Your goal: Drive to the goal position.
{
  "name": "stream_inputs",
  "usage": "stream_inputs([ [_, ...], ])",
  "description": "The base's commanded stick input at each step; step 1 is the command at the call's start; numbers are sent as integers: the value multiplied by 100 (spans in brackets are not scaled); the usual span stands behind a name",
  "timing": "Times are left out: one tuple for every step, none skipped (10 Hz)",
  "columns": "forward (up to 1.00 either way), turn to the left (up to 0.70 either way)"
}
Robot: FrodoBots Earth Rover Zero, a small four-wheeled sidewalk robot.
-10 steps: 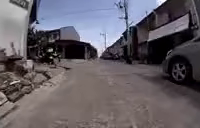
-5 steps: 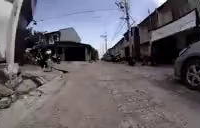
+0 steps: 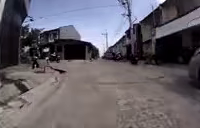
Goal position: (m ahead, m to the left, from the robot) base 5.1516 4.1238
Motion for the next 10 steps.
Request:
stream_inputs([
  [100, -38],
  [100, -38],
  [100, -14],
  [100, 2],
  [100, 2],
  [100, 2],
  [100, 2],
  [100, 2],
  [100, 2],
  [100, 2],
])
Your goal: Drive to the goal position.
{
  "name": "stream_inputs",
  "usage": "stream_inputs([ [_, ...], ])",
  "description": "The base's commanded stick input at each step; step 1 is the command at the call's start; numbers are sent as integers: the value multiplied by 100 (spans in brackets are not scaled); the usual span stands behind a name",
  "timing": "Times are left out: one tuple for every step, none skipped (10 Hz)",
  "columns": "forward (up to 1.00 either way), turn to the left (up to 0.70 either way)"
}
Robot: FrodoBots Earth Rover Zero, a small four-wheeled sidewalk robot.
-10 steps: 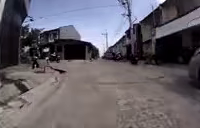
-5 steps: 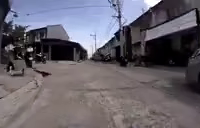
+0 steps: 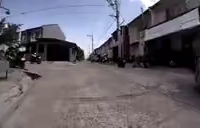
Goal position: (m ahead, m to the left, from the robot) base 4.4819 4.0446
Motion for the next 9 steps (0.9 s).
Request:
stream_inputs([
  [100, 2],
  [100, 2],
  [100, 2],
  [100, 2],
  [100, 2],
  [100, 2],
  [100, 2],
  [100, 2],
  [100, 2],
])
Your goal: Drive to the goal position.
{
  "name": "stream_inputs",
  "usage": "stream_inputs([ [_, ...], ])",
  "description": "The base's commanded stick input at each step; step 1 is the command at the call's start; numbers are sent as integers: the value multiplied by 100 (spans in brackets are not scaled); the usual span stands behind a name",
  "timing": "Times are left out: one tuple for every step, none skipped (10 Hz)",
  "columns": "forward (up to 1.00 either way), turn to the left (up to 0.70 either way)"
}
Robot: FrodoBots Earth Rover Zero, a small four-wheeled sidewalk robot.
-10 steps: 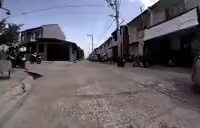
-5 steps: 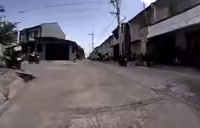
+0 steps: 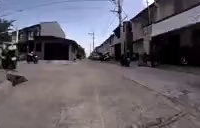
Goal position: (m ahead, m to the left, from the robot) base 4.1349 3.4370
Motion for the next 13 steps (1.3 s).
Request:
stream_inputs([
  [100, 2],
  [100, 2],
  [100, 2],
  [100, 2],
  [100, 2],
  [100, 2],
  [100, 2],
  [100, 2],
  [100, 2],
  [100, 2],
  [100, 2],
  [100, 2],
  [100, 2],
])
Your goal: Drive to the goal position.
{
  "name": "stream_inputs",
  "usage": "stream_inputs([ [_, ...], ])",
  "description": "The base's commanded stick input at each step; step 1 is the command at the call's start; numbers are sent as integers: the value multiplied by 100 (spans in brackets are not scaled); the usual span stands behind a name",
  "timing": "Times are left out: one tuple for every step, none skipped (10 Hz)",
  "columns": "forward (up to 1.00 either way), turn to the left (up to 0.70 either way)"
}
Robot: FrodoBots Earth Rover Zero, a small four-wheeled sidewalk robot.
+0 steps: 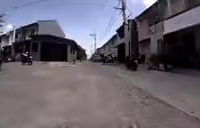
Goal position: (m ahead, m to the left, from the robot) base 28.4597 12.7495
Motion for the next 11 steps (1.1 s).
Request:
stream_inputs([
  [100, 2],
  [100, 2],
  [100, 2],
  [100, 2],
  [100, 2],
  [100, 2],
  [100, 2],
  [100, 2],
  [100, 2],
  [100, 2],
  [100, 2],
])
